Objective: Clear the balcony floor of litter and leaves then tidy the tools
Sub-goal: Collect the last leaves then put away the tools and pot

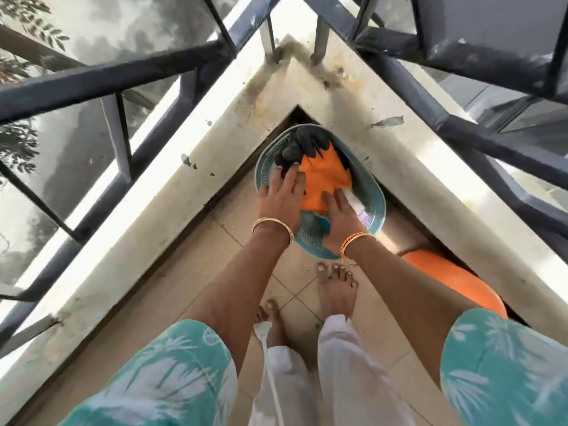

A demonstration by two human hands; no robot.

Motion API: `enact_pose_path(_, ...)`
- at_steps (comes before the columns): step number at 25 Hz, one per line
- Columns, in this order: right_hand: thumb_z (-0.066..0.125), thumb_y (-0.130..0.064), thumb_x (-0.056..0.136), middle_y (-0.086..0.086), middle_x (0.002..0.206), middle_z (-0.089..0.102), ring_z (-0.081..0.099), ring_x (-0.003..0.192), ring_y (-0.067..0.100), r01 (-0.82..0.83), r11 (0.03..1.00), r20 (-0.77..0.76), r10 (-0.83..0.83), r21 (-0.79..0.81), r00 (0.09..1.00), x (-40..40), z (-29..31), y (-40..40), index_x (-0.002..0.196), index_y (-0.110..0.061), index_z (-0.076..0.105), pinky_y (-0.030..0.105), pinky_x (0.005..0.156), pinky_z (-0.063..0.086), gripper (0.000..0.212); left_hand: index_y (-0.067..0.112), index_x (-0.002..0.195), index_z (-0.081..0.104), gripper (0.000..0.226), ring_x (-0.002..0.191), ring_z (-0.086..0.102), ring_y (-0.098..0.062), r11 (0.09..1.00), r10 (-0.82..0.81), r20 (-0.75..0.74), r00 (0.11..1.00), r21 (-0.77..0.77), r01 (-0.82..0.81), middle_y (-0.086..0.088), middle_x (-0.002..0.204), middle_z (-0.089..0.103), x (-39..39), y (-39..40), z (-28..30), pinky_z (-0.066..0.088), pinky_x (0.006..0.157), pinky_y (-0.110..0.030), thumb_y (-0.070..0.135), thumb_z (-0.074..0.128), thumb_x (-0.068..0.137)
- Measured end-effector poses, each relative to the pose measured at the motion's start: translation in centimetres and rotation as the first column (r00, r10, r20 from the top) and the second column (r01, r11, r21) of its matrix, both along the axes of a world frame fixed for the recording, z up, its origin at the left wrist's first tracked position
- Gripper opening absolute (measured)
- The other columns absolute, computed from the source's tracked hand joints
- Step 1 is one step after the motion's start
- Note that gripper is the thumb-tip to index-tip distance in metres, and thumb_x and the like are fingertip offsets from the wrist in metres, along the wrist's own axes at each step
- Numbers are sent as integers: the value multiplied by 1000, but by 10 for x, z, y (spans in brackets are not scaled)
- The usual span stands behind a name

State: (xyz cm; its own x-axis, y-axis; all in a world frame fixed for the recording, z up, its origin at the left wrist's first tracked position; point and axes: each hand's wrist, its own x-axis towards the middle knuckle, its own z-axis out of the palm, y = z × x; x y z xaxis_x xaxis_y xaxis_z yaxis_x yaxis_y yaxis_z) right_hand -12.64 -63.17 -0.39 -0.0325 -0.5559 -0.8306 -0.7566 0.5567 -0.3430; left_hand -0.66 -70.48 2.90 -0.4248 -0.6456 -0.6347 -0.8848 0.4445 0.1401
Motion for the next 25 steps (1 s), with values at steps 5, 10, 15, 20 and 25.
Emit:
enact_pose_path(5, 59, -8, 79, 16, 154, 11, 30, 134, 37, 52, 995, -93, -59, -81, 994, -9, 11, 6, 145, -12, 19, 39, 107, 35, 77, 16, 144, 30, 69, 137, 30, -29, 988, 144, -182, 973, 88, -130, -7, 154, 20, 11, 4, 18, 41, 104, -43, 4, 57, 83)
enact_pose_path(10, 53, -8, 85, 18, 136, 38, 42, 118, 37, -27, 949, -231, -49, -314, 972, -2, 68, 22, 131, -5, 39, 42, 91, 42, 48, 13, 146, 25, 63, 143, 15, -31, 971, 238, -21, 971, -9, -239, -14, 156, 12, 36, 42, 66, 22, 113, -43, 8, 51, 88)
enact_pose_path(15, 59, -10, 75, 28, 136, 41, 43, 120, 43, -214, 887, -311, 85, -409, 947, 30, 151, 42, 134, 2, 40, 46, 99, 41, 63, 9, 127, 58, 67, 127, 49, -36, 948, 304, 35, 952, -106, -299, -20, 142, 45, 80, 96, 146, 44, 99, -45, 11, 51, 61)
enact_pose_path(20, 55, -13, 68, 31, 126, 49, 48, 114, 47, -381, 772, -328, 236, -508, 915, 97, 250, 53, 114, 4, 55, 51, 96, 44, 50, 11, 152, 9, 75, 147, -1, -34, 897, 441, 123, 889, -50, -439, -18, 159, -5, 135, 140, 258, 7, 117, -48, 19, 44, 86)
enact_pose_path(25, 49, -15, 75, 29, 126, 50, 49, 115, 46, -474, 638, -244, 418, -607, 875, 175, 323, 71, 109, 2, 59, 51, 96, 44, 39, 11, 152, -4, 74, 146, -11, -32, 822, 569, 184, 802, -133, -553, -14, 157, -17, 209, 191, 332, -1, 117, -48, 26, 41, 95)
